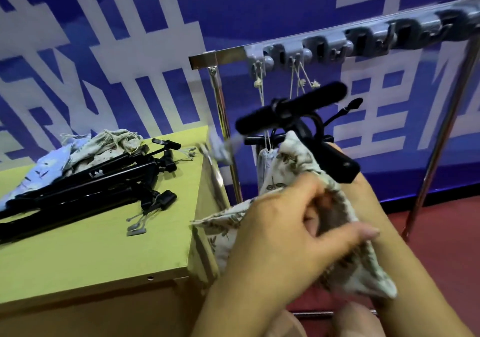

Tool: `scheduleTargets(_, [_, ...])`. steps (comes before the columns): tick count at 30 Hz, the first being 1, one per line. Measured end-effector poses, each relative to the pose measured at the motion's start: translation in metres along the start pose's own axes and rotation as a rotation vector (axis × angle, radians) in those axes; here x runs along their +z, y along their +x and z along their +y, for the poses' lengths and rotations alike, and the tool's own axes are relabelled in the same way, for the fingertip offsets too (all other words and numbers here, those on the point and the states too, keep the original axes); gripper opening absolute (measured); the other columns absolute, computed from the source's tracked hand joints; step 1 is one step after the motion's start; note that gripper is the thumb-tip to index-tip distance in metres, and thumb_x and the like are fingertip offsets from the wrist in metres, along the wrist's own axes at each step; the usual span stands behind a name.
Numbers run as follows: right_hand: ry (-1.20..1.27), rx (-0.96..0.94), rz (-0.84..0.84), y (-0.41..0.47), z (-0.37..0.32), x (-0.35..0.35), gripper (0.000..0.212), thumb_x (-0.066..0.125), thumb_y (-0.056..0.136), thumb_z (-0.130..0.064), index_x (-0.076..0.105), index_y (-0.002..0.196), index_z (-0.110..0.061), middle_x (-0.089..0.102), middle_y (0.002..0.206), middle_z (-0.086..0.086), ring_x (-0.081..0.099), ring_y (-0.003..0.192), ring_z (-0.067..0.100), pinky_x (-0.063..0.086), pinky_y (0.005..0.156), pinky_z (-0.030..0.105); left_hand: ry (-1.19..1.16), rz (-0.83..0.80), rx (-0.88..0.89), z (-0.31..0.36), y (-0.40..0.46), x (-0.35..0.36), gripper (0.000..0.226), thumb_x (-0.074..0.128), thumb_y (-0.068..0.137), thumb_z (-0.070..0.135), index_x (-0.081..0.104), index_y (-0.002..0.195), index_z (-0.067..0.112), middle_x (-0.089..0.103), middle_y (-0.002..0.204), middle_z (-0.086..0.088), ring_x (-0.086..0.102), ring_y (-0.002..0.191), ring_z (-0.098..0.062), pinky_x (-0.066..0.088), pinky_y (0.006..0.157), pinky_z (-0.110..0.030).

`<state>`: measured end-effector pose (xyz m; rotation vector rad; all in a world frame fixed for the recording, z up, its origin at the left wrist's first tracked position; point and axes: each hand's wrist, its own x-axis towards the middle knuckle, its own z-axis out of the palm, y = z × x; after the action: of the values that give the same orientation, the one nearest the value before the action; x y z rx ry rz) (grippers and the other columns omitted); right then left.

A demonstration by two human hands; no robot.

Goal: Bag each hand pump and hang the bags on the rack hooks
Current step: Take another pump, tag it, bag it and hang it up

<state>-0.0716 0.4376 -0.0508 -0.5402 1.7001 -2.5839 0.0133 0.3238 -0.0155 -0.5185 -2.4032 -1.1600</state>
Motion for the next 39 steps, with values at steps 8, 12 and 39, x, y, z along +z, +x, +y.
scheduleTargets(8, [0.238,0.011,-0.034,-0.007,0.002,0.007,0.063,0.078,0.060,-0.008,0.052,0.116,0.003,0.067,0.077,0.011,0.062,0.066,0.026,0.053,0.060,0.035,-0.338,0.297,-0.125,-0.032,0.001,-0.012,0.015,0.067,0.080,0.032,0.054,0.075,0.026,0.058,0.074,-0.006,0.057,0.061,-0.019,0.051,0.058,-0.035])
scheduleTargets(12, [0.260,0.037,0.055,-0.002,0.006,0.012,0.024,0.058,0.084,0.002,0.054,0.107,-0.004,0.067,0.074,0.013,0.059,0.070,0.029,0.049,0.068,0.041,-0.327,0.094,-0.115,-0.030,0.006,-0.014,0.043,0.065,0.082,0.000,0.058,0.101,0.037,0.064,0.099,0.014,0.064,0.090,0.001,0.052,0.078,-0.017])
scheduleTargets(39, [0.110,0.044,0.457,0.005,0.002,-0.003,0.010,0.068,0.084,-0.021,0.062,0.078,-0.017,0.067,0.087,0.008,0.063,0.081,0.028,0.051,0.087,0.049,-0.894,0.641,-0.098,-0.051,0.025,-0.043,0.019,0.040,0.097,0.004,0.055,0.099,0.016,0.059,0.065,0.006,0.045,0.048,-0.004,0.046,0.058,-0.020])
